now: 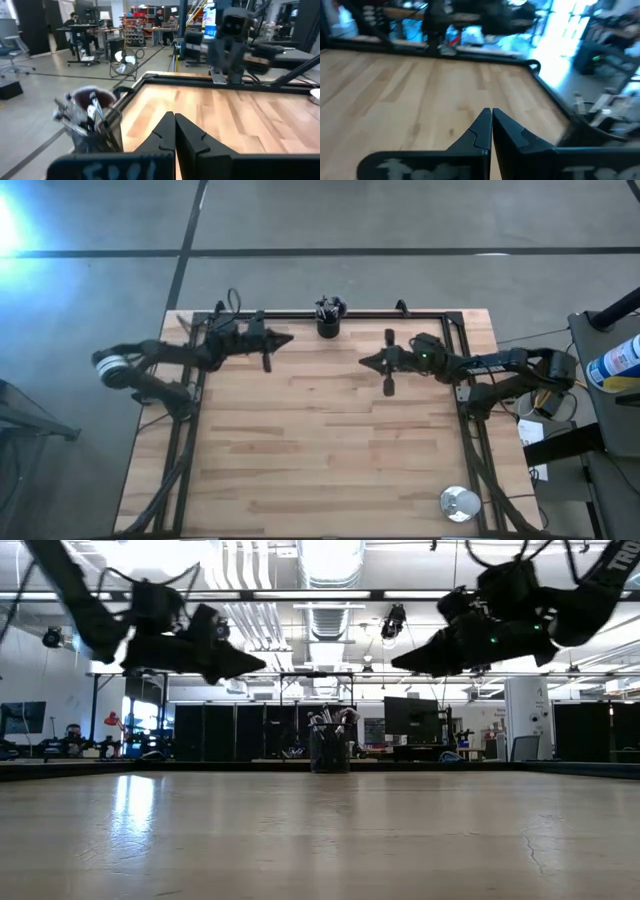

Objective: Put items in baskets/containers
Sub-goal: Return to Home Position

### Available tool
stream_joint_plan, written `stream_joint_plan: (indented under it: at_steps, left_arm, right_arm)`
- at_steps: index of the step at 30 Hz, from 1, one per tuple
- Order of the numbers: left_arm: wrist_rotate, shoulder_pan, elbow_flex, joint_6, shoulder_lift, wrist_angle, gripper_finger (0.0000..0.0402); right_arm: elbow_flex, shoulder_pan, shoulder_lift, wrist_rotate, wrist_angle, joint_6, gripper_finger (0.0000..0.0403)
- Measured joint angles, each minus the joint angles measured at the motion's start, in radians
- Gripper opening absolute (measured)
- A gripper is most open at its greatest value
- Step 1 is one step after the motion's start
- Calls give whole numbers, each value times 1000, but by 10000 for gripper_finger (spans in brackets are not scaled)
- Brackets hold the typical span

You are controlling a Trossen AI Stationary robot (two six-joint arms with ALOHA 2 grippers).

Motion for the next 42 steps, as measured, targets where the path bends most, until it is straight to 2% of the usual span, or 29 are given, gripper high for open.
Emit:
stream_joint_plan:
  at_steps: [9, 15, 18, 28, 42]
  left_arm:
    - [-166, -97, -242, -76, -265, -3, 0]
    - [-218, -121, -361, -123, -403, -5, 0]
    - [-224, -125, -378, -144, -460, -50, 0]
    - [-261, -134, -378, -127, -616, -239, 0]
    - [-268, -134, -379, -111, -950, -592, 0]
  right_arm:
    - [-193, 10, -204, 250, 132, 78, 8]
    - [-299, 12, -394, 285, 97, 142, 8]
    - [-351, 12, -489, 306, 80, 167, 8]
    - [-350, 17, -799, 360, -303, 136, 8]
    - [-350, 17, -1247, 362, -719, 126, 8]
